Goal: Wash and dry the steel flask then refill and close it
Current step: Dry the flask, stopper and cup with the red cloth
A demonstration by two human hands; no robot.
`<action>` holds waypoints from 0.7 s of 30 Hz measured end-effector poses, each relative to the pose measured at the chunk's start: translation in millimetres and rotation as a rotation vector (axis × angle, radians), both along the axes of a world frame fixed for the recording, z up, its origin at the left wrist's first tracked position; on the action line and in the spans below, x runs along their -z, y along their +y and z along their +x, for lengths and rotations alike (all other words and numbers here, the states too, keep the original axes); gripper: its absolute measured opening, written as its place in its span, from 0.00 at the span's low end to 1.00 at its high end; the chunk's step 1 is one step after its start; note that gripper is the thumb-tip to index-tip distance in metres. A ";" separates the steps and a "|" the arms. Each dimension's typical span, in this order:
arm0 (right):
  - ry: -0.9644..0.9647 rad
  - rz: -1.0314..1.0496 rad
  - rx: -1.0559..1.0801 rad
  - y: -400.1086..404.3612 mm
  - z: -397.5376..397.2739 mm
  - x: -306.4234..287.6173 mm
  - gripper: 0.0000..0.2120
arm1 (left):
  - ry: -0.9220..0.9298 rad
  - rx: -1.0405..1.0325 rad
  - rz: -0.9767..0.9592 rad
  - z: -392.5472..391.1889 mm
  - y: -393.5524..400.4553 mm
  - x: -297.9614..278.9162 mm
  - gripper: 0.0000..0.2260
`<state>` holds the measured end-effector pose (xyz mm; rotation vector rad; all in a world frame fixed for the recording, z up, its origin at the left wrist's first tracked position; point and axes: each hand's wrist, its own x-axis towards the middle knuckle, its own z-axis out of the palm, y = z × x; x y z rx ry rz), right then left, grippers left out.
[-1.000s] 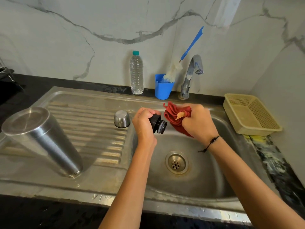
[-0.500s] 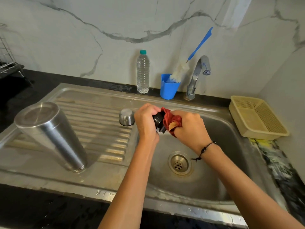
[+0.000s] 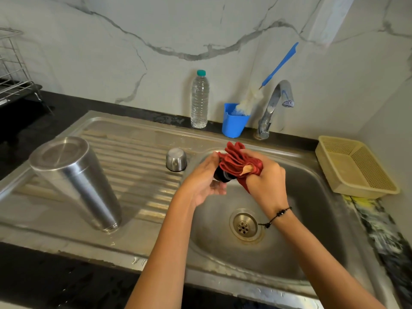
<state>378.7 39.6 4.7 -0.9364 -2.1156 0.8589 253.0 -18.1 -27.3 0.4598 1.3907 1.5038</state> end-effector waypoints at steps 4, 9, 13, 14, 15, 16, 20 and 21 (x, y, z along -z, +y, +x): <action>0.091 -0.007 0.046 12.6 -0.5 -8.2 0.21 | -0.210 -0.242 0.154 -0.3 8.0 1.9 0.05; 0.172 0.102 0.014 14.7 -8.6 -22.7 0.24 | -0.272 -0.271 0.281 -1.8 11.6 3.3 0.06; -0.010 0.326 -0.175 -2.5 -15.1 -13.4 0.26 | -0.176 -0.209 0.313 -0.6 10.5 0.6 0.10; -0.070 0.358 -0.225 -5.3 -15.6 -8.9 0.27 | -0.151 -0.216 0.310 -2.6 10.3 0.8 0.11; -0.108 0.351 -0.250 -5.8 -15.8 -6.5 0.28 | -0.133 -0.225 0.311 -3.7 9.8 0.2 0.12; -0.120 0.325 -0.257 -4.2 -16.4 -5.9 0.28 | -0.121 -0.235 0.315 -4.7 9.4 -0.3 0.12; -0.134 0.270 -0.220 2.9 -18.7 -12.4 0.28 | -0.111 -0.245 0.342 0.6 9.4 -6.0 0.15; -0.150 0.254 -0.201 4.9 -18.8 -14.7 0.27 | -0.105 -0.230 0.345 3.7 9.9 -7.5 0.15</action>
